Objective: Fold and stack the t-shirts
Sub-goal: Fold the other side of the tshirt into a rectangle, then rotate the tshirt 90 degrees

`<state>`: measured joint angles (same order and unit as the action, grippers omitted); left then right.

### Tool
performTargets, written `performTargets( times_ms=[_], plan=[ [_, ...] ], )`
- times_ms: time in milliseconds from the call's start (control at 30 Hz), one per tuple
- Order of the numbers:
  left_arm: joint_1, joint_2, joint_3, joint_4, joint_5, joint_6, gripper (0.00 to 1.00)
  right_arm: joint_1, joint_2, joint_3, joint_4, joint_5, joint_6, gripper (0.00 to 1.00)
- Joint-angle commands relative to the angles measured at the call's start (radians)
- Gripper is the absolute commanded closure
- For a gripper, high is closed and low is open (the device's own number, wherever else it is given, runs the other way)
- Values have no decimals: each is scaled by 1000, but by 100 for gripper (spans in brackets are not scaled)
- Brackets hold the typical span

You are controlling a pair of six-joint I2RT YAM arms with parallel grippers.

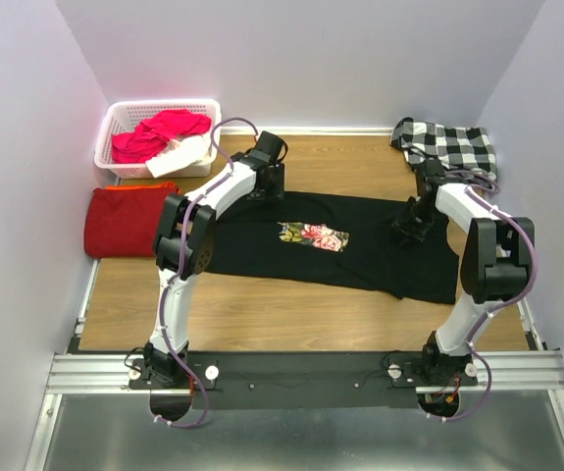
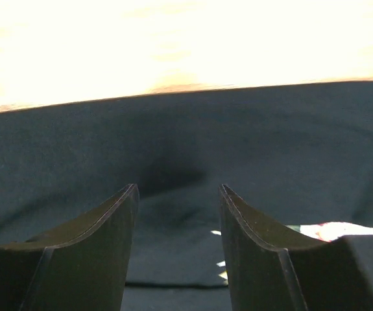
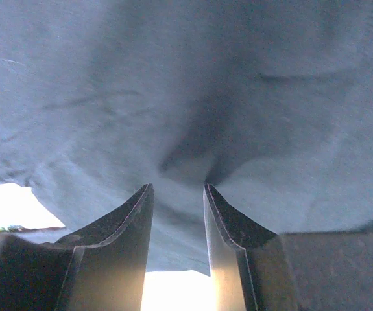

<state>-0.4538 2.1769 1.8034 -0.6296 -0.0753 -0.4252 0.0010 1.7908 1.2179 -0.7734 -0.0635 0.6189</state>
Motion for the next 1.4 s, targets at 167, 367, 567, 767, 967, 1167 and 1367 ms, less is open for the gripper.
performTargets(
  times_ms=[167,367,567,767,967,1167,1367],
  plan=[
    [82,29,-110,4,-30,45,40,39,82,0,23,88,42,55],
    [132,-17,-193,7,-53,59,40,39,96,-60,17,108,61,55],
    [142,-51,-246,-1,-73,74,41,37,93,-86,-7,132,56,55],
    [142,-118,-303,-1,-49,103,41,28,114,-64,-36,201,32,55],
    [142,-210,-386,-15,-46,114,41,13,159,-6,-47,232,18,55],
    [142,-290,-486,-19,-26,111,41,4,183,58,-63,300,-37,55],
    [142,-344,-590,-15,8,98,41,4,249,158,-73,324,-70,55]
  ],
)
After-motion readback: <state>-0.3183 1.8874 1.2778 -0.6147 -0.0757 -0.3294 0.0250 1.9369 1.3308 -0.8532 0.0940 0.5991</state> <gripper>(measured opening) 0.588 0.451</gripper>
